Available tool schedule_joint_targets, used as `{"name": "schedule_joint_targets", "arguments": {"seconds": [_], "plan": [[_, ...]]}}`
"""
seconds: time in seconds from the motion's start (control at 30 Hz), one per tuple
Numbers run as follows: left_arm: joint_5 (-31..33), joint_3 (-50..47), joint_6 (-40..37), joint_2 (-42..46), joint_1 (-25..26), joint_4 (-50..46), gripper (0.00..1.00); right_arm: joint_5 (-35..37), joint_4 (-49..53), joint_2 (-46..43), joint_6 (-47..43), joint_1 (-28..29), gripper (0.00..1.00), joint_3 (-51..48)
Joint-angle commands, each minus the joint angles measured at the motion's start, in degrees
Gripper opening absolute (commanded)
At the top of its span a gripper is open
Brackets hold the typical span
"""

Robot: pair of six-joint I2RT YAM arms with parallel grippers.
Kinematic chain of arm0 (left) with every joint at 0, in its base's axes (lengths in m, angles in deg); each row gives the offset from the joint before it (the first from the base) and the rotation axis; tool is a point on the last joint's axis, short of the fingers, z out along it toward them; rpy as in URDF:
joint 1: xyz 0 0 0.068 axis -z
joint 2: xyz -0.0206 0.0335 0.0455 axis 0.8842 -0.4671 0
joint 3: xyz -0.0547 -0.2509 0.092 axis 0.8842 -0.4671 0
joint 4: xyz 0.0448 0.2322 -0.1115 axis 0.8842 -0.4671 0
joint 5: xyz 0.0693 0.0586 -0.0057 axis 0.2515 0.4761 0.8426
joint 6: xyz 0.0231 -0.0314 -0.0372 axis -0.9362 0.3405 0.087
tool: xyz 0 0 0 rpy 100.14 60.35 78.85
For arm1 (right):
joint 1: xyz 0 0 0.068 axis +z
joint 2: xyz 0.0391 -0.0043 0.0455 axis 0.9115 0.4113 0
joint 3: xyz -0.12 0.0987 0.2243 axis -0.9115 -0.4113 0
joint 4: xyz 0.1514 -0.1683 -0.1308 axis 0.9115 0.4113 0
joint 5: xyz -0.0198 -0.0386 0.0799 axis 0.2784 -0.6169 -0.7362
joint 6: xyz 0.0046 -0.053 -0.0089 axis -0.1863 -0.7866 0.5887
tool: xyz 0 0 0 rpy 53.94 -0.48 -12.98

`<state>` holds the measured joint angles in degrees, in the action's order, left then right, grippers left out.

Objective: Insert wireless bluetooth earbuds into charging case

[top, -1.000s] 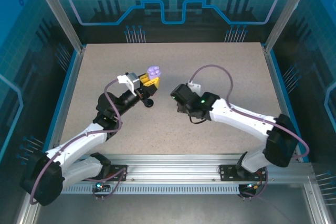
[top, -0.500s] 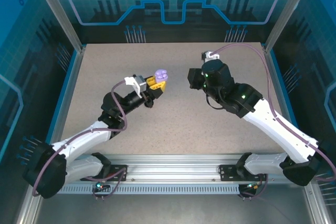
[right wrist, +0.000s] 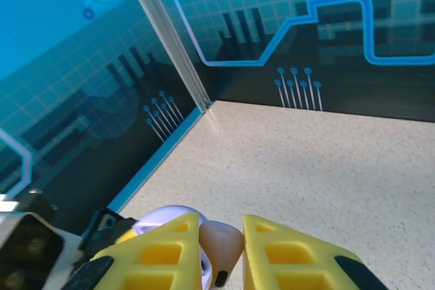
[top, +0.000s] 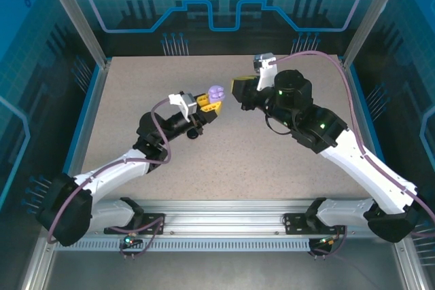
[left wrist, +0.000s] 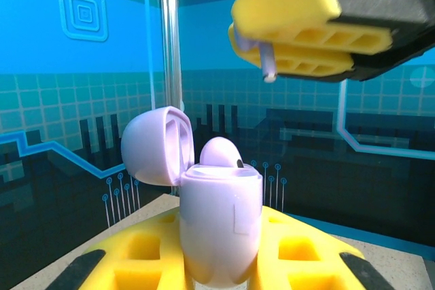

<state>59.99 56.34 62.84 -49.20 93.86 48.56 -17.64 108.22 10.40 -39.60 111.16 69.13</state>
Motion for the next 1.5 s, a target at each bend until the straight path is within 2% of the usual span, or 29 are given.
{"name": "schedule_joint_targets", "arguments": {"seconds": [0.0,0.53,0.97,1.47], "plan": [[-1.7,2.6,-1.0,-0.4,0.5,2.4,0.0,-2.9,-4.5,-1.2,-2.5,0.9,0.19,-0.3],[-1.9,3.1,-1.3,-0.5,0.5,1.9,0.0,0.0,-2.8,4.4,-4.9,5.9,0.18,2.7],[-1.7,3.1,-1.2,-0.2,0.5,2.0,0.0,3.6,-1.9,5.5,-6.8,6.1,0.18,3.2],[-1.7,3.4,-1.3,0.3,0.5,1.5,0.0,3.4,0.9,6.2,-9.5,7.2,0.17,2.5]]}}
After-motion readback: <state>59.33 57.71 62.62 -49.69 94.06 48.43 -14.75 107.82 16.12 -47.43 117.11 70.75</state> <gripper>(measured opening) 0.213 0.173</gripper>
